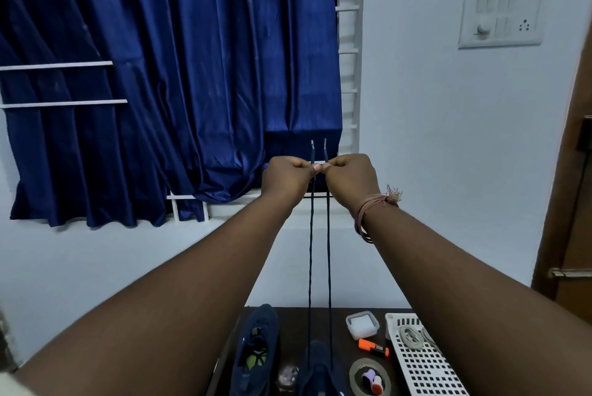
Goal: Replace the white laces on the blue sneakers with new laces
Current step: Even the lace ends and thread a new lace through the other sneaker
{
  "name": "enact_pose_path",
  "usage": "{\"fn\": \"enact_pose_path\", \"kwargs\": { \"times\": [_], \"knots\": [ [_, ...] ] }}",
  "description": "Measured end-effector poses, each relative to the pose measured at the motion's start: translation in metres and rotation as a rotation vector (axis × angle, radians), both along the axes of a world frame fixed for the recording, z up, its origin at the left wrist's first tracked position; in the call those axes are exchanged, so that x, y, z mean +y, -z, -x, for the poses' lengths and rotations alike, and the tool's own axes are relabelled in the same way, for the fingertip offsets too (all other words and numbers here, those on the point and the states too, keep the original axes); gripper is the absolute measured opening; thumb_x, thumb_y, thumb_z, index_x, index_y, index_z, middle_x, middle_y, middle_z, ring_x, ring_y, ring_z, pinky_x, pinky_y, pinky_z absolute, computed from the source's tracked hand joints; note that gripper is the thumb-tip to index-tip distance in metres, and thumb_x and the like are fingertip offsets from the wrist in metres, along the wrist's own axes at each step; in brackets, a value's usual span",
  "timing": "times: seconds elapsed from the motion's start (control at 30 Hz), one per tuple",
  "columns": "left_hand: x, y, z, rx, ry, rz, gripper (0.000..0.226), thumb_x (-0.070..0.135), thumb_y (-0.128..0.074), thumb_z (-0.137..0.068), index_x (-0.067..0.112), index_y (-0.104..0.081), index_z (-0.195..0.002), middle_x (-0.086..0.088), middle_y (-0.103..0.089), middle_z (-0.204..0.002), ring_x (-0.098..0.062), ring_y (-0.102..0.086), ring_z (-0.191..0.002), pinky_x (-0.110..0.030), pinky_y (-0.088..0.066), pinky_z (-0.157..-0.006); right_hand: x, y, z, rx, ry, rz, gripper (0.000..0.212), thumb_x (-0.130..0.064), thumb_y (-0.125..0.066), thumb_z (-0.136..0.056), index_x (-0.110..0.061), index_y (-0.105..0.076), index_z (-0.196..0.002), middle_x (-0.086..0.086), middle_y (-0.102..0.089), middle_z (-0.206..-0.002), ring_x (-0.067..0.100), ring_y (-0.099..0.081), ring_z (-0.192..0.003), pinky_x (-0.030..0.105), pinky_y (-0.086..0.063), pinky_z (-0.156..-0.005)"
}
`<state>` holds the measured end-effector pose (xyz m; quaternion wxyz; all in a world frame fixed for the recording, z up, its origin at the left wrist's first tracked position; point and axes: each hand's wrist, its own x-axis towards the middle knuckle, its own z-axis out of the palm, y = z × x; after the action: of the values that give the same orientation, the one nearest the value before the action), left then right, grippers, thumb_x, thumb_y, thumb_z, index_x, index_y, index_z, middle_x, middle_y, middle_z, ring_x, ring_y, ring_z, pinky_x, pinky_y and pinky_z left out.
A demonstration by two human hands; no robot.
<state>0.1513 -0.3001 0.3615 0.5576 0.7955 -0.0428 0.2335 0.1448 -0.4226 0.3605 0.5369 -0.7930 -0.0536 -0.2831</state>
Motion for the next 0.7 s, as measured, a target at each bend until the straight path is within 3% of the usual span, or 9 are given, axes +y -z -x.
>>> {"fn": "enact_pose_path", "kwargs": {
  "times": [0.13, 0.27, 0.37, 0.47, 0.57, 0.63, 0.7],
  "knots": [
    [-0.001, -0.001, -0.001, -0.001, 0.01, -0.014, 0.018, 0.034, -0.079, -0.086, 0.017, -0.08, -0.087, 0.004, -0.077, -0.091, -0.013, -0.07, -0.092, -0.042, -0.058, -0.091, -0.002, -0.003, 0.0, 0.007, 0.012, 0.015, 0.017, -0.016, -0.066, -0.088, -0.004, -0.077, -0.084, 0.018, -0.074, -0.089, 0.031, -0.068, -0.091, 0.038, -0.057, -0.077],
    [-0.001, -0.003, 0.0, 0.001, 0.01, -0.02, 0.018, 0.035, -0.081, -0.085, 0.017, -0.08, -0.086, 0.003, -0.077, -0.088, -0.014, -0.071, -0.09, -0.042, -0.06, -0.089, -0.003, -0.005, 0.002, 0.02, 0.004, 0.018, 0.016, -0.017, -0.066, -0.089, -0.01, -0.079, -0.083, 0.005, -0.074, -0.083, 0.021, -0.067, -0.084, 0.025, -0.05, -0.067],
    [0.0, 0.0, 0.0, -0.009, 0.016, -0.007, 0.018, 0.034, -0.081, -0.085, 0.016, -0.08, -0.086, 0.002, -0.077, -0.087, -0.014, -0.07, -0.088, -0.038, -0.06, -0.084, -0.003, -0.001, 0.002, 0.017, 0.002, 0.013, 0.016, -0.016, -0.064, -0.089, -0.013, -0.079, -0.083, 0.001, -0.072, -0.082, 0.018, -0.066, -0.082, 0.026, -0.051, -0.072],
    [0.001, 0.011, -0.001, 0.006, 0.019, -0.004, 0.017, 0.03, -0.079, -0.087, 0.013, -0.08, -0.088, 0.001, -0.072, -0.08, -0.012, -0.063, -0.072, -0.033, -0.055, -0.073, -0.003, 0.01, -0.004, 0.034, 0.016, -0.005, 0.017, -0.018, -0.062, -0.089, -0.014, -0.077, -0.081, 0.0, -0.071, -0.08, 0.022, -0.068, -0.079, 0.033, -0.057, -0.073],
    [0.005, 0.036, -0.004, 0.083, 0.019, -0.012, 0.016, 0.031, -0.077, -0.089, 0.015, -0.079, -0.086, 0.002, -0.074, -0.082, -0.016, -0.063, -0.076, -0.037, -0.056, -0.08, -0.003, 0.034, -0.013, 0.094, 0.014, -0.026, 0.019, -0.021, -0.059, -0.087, -0.013, -0.074, -0.078, 0.002, -0.072, -0.079, 0.028, -0.07, -0.076, 0.046, -0.061, -0.075],
    [0.009, 0.063, -0.006, 0.147, 0.025, -0.026, 0.016, 0.03, -0.075, -0.09, 0.015, -0.078, -0.085, 0.002, -0.077, -0.085, -0.02, -0.069, -0.084, -0.038, -0.057, -0.084, -0.004, 0.058, -0.018, 0.155, -0.032, -0.02, 0.018, -0.023, -0.058, -0.088, -0.015, -0.072, -0.079, 0.003, -0.073, -0.081, 0.026, -0.07, -0.076, 0.044, -0.06, -0.074],
    [0.014, 0.097, -0.007, 0.236, 0.035, -0.028, 0.015, 0.026, -0.072, -0.092, 0.014, -0.077, -0.084, 0.002, -0.078, -0.085, -0.022, -0.073, -0.088, -0.037, -0.057, -0.083, -0.005, 0.088, -0.019, 0.216, -0.089, 0.008, 0.015, -0.018, -0.057, -0.091, -0.017, -0.071, -0.085, 0.004, -0.074, -0.084, 0.019, -0.066, -0.067, 0.034, -0.055, -0.063]
  ]
}}
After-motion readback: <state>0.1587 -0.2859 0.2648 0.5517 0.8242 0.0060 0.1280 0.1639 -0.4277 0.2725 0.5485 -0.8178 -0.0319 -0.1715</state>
